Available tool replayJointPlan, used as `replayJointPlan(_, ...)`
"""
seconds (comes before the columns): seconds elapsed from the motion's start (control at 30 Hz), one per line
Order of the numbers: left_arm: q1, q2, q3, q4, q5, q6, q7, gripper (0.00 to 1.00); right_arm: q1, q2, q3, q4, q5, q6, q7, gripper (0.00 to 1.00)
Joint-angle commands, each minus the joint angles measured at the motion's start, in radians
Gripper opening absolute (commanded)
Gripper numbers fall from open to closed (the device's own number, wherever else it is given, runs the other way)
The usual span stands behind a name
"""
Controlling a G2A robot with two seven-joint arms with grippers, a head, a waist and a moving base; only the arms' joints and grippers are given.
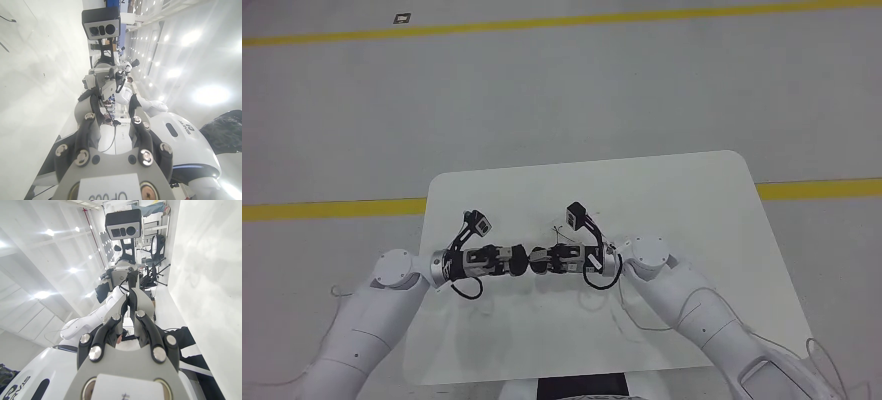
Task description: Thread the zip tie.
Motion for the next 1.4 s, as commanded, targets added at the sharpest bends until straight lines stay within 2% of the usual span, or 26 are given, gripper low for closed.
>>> replayJointPlan(0.0, 0.001, 0.0, 0.0, -0.002, 0.0, 0.001, -0.002, 0.27, -0.001, 0.0, 0.0, -0.001, 0.002, -0.001, 0.0, 0.0)
replayJointPlan(0.37, 0.005, 0.002, 0.001, -0.005, 0.007, 0.004, -0.002, 0.18, -0.004, 0.002, 0.003, -0.006, 0.005, -0.004, 0.008, 0.0)
replayJointPlan(1.2, -0.017, -0.001, 0.025, 0.011, 0.015, 0.014, -0.004, 0.11, 0.002, 0.008, 0.007, -0.01, 0.013, 0.004, 0.037, 0.0)
replayJointPlan(1.37, -0.02, -0.001, 0.029, 0.014, 0.015, 0.013, -0.005, 0.0, 0.003, 0.007, 0.006, -0.008, 0.02, 0.002, 0.037, 0.0)
